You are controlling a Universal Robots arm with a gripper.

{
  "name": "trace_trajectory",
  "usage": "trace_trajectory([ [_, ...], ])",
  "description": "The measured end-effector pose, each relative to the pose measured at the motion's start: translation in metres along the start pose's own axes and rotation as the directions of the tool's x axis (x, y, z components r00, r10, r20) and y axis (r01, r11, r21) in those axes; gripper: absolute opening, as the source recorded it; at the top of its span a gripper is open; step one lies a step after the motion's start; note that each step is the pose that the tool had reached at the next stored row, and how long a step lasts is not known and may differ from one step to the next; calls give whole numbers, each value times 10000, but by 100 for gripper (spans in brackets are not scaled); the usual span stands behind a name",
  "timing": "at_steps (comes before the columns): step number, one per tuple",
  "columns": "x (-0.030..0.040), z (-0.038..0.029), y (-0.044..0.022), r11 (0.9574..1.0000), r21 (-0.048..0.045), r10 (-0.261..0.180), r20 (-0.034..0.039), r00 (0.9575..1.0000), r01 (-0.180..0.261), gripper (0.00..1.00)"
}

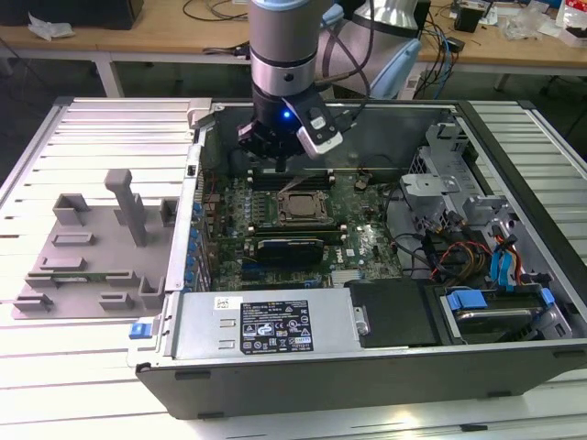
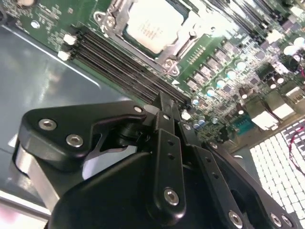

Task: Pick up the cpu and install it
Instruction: 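Install the first cpu locking lever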

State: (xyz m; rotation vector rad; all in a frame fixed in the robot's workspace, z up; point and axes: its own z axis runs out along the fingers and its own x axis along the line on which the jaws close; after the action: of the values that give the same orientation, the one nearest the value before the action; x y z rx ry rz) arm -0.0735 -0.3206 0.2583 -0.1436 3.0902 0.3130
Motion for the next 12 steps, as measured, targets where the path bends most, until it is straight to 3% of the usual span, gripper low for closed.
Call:
trace_trajectory([
  [4, -11, 4, -2, 10000, 16, 56, 3, 10000, -56, 11],
  [7, -34, 28, -9, 9998, 124, 127, 9, 9999, -127, 11],
  [12, -115, 72, -24, 9996, 195, 197, 15, 9998, -197, 11],
])
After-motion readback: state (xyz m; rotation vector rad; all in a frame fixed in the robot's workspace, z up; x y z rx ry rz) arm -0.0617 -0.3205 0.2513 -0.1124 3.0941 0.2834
